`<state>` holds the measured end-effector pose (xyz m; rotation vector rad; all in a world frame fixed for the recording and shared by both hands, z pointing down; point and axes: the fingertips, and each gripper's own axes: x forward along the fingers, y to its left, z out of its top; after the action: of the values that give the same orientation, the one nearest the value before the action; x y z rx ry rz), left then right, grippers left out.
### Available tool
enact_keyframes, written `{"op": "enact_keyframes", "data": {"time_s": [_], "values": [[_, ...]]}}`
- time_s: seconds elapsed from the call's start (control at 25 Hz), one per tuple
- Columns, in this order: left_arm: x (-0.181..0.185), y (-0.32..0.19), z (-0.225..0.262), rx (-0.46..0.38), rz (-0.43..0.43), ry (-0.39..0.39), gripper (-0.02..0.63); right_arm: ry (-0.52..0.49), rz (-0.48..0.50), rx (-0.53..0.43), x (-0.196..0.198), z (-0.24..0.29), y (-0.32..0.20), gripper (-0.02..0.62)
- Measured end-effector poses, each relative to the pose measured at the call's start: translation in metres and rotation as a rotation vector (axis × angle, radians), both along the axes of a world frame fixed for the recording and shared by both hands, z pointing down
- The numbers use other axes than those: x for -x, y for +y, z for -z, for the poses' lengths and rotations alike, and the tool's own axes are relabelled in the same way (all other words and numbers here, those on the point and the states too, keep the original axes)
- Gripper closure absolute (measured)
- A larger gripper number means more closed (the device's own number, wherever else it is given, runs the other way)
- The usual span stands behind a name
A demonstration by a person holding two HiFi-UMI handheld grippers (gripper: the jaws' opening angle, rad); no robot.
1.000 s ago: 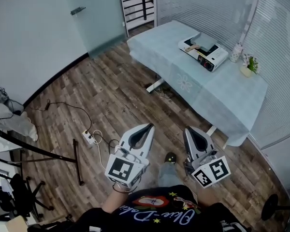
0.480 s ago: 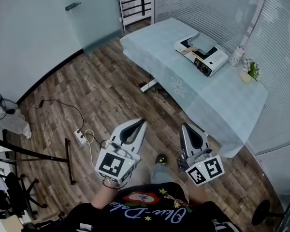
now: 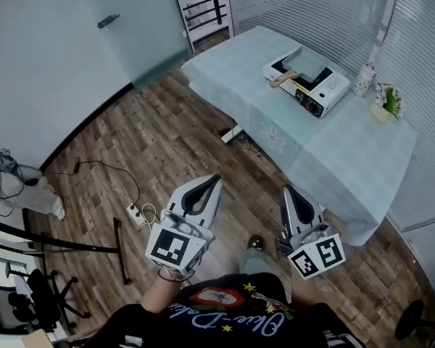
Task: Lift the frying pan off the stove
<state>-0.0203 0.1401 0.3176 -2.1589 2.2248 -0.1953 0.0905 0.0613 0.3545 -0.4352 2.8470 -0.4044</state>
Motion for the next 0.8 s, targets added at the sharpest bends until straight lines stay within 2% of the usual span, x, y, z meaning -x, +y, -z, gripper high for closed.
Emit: {"op": "enact_keyframes", "data": {"time_s": [0.2, 0.52, 0.68, 0.8], "values": [[0.009, -0.023, -0.003, 0.032, 0.004, 0.020, 0.603, -0.009, -0.003, -0.007, 0.006, 0.003, -0.022, 0.595], [0.016, -0.058, -0.003, 0.023, -0.019, 0.028, 0.603, -0.005, 0.002, -0.022, 0.020, 0.005, -0.055, 0.595], [0.026, -0.070, -0.001, 0.028, 0.005, 0.041, 0.603, -0.007, 0.002, -0.045, 0.027, 0.010, -0.067, 0.595], [0.028, -0.083, 0.000, -0.001, -0.013, 0.063, 0.603, 0.005, 0.006, -0.057, 0.031, 0.010, -0.077, 0.595]]}}
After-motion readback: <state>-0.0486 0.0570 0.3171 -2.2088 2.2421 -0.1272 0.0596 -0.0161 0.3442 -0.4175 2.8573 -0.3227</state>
